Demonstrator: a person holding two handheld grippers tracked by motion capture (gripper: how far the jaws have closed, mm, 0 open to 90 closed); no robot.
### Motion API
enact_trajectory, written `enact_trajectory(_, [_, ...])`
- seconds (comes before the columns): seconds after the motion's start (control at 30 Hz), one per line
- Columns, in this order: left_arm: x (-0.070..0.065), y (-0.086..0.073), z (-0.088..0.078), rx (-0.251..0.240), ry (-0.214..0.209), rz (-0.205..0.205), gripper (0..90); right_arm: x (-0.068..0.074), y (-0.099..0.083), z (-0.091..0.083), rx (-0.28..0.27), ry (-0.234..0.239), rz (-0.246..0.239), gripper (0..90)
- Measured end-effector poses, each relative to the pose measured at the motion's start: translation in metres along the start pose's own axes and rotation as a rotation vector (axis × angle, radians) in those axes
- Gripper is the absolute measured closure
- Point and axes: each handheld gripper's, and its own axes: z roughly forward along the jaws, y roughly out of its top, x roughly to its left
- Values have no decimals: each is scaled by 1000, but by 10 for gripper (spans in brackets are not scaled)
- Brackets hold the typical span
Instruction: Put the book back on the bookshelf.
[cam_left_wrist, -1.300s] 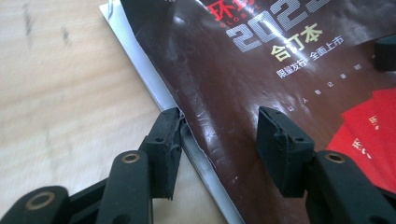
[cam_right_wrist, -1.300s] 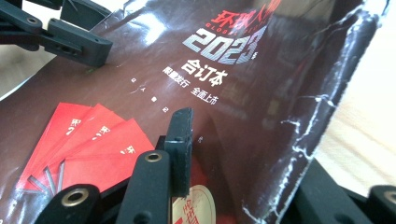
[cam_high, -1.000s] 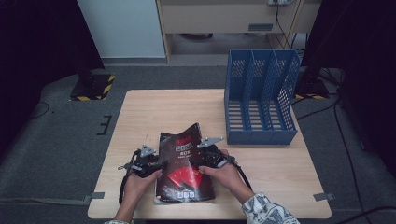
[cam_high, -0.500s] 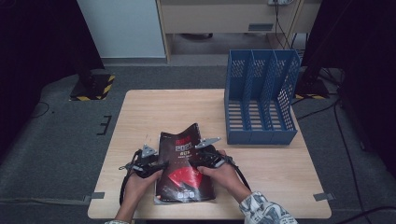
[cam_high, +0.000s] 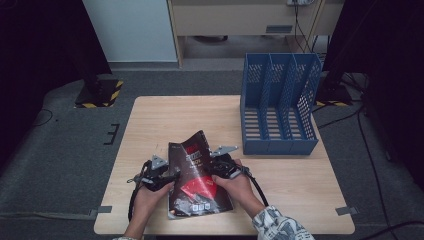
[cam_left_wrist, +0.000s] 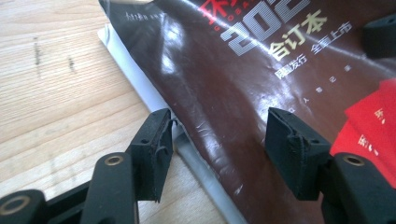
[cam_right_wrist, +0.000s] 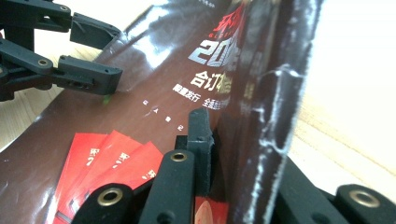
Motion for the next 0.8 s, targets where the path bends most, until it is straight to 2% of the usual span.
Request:
enact_trajectory(0.23, [-4,0,-5,3,-10,3,417,-6,1,-4,-15,-34,5,827])
enact_trajectory(0.47, [-11,0,-3,33,-38,27,488,-13,2,-12,-49,-66,12,831])
enact_trajectory(0.5, [-9,-1,-1,22,-90,-29,532,-13,3,-13,-48,-55,22,830])
enact_trajectory(0.53, [-9,-2,-1,23,-103,-45,548,-13,3,-14,-47,-51,27,830])
enact_trajectory(0.7, [-8,-3,1,25,-99,-33,602,-15,6,-15,-33,-23,31,820])
enact_trajectory(0.8, [-8,-3,1,27,-92,-18,614,-16,9,-15,-6,1,32,770])
